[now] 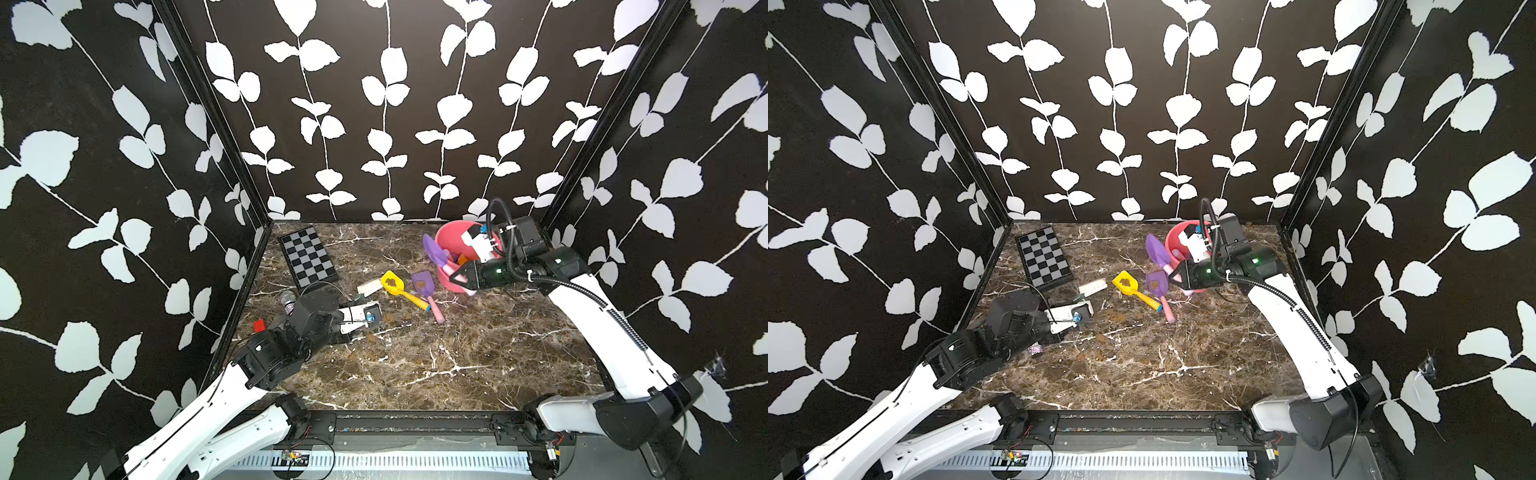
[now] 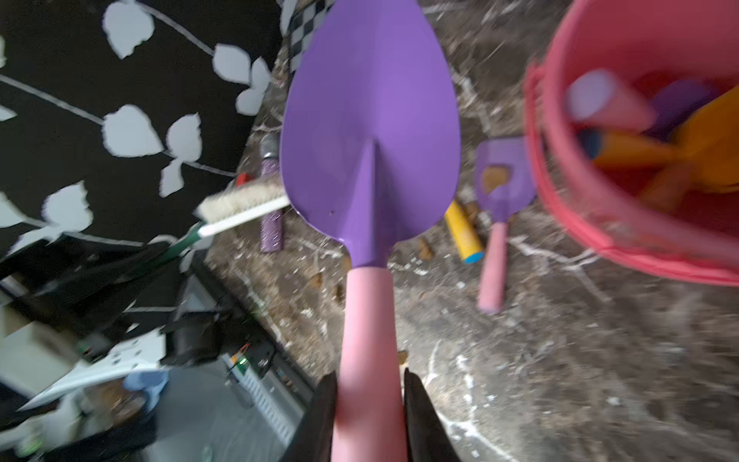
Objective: Brush the soil off the hand trowel and place it into the bucket
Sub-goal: Place the hand trowel in the bucket.
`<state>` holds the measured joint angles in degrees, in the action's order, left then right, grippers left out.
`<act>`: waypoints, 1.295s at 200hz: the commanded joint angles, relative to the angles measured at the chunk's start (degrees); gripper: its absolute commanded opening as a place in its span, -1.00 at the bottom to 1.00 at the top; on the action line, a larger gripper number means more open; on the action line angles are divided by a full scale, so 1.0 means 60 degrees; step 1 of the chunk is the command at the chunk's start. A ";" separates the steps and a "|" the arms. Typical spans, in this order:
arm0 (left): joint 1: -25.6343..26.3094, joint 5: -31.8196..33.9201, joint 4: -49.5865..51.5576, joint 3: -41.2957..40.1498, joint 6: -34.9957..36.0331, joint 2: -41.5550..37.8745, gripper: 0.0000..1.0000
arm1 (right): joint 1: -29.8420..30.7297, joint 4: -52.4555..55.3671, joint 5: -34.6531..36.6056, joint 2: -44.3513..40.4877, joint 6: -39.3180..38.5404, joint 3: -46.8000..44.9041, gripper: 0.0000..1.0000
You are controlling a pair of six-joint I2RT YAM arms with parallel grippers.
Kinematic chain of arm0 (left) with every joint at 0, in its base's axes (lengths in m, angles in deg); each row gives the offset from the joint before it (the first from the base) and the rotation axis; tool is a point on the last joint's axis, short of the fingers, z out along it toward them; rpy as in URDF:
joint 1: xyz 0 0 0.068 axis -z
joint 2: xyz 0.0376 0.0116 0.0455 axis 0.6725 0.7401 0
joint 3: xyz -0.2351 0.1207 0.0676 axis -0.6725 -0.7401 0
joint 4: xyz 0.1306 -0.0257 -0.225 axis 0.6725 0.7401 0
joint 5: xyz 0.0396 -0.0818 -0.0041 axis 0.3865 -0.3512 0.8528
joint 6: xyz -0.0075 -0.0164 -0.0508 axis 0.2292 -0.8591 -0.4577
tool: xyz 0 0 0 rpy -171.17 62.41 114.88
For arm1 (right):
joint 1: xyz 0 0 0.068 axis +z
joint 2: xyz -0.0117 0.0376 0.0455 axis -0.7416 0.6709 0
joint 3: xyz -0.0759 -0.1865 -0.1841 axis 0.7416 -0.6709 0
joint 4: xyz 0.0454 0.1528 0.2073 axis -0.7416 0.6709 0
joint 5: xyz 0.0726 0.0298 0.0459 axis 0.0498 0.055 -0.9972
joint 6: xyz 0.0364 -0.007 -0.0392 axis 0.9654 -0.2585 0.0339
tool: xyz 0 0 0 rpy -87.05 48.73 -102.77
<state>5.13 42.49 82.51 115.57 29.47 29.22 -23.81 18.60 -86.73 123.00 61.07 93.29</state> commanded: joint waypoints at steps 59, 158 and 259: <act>-0.0058 -0.1154 -0.1084 0.0024 -0.2659 0.0674 -1.00 | -0.0722 0.1798 0.5086 0.2673 -0.1628 0.2013 -1.00; -0.0060 -0.1165 -0.2199 0.0060 -0.2181 0.2064 -1.00 | -0.0887 0.2296 0.4783 0.5096 -0.1816 0.3728 -0.86; -0.0058 -0.1066 -0.2128 -0.0436 -0.2926 0.1195 -1.00 | -0.1129 0.2125 0.4494 0.6364 -0.2154 0.4349 -0.38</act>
<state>5.13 36.26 71.48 113.91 13.54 38.50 -30.06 31.43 -59.17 160.31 49.24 119.06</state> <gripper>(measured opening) 0.117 0.280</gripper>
